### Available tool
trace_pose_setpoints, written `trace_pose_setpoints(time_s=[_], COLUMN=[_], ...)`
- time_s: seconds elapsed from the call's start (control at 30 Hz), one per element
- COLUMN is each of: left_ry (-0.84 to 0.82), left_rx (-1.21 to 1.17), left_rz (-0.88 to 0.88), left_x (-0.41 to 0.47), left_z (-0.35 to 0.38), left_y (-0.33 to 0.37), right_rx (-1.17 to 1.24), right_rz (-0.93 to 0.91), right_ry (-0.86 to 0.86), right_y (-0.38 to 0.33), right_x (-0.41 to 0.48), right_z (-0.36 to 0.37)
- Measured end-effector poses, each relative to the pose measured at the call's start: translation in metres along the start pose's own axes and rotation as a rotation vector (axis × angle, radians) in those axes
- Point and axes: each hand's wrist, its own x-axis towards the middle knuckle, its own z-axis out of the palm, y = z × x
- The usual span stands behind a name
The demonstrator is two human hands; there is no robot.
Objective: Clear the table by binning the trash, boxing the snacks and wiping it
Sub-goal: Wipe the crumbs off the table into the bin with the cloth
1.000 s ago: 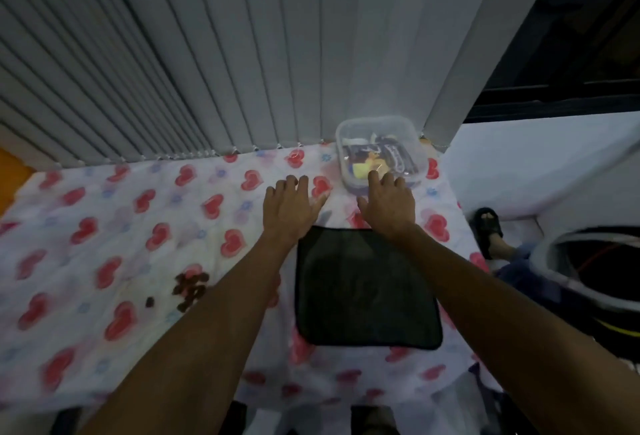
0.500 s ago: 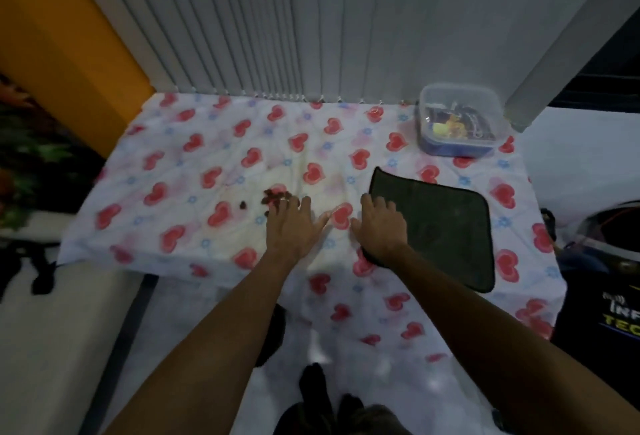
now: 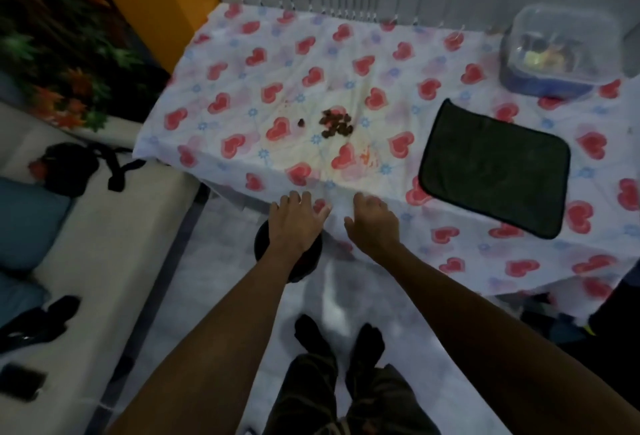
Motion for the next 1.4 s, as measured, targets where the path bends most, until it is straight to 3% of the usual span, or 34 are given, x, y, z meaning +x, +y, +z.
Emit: trace_pose_setpoints(time_s=[0.3, 0.4, 0.57, 0.8, 1.03, 1.23, 1.4], left_ry=[-0.096, -0.181, -0.263, -0.318, -0.353, -0.37, -0.362], left_rx=[0.018, 0.016, -0.007, -0.113, -0.12, -0.343, -0.372], left_rz=[-0.018, 0.003, -0.01, -0.15, -0.184, -0.278, -0.329], left_x=[-0.033, -0.042, -0.042, 0.006, 0.057, 0.081, 0.089], left_z=[0.037, 0.069, 0.146, 0.277, 0.384, 0.444, 0.466], left_y=[-0.076, -0.106, -0.164, -0.212, -0.238, -0.248, -0.241], right_rx=[0.175, 0.251, 0.312, 0.342, 0.337, 0.383, 0.41], right_rz=[0.148, 0.226, 0.351, 0.475, 0.537, 0.553, 0.529], right_ry=[-0.125, -0.127, -0.289, -0.331, -0.302, -0.238, -0.202], right_y=[-0.072, -0.096, -0.127, -0.108, -0.074, -0.067, -0.059], right_x=[-0.022, -0.032, -0.04, -0.017, 0.027, 0.056, 0.061], right_z=[0.054, 0.099, 0.198, 0.319, 0.41, 0.459, 0.474])
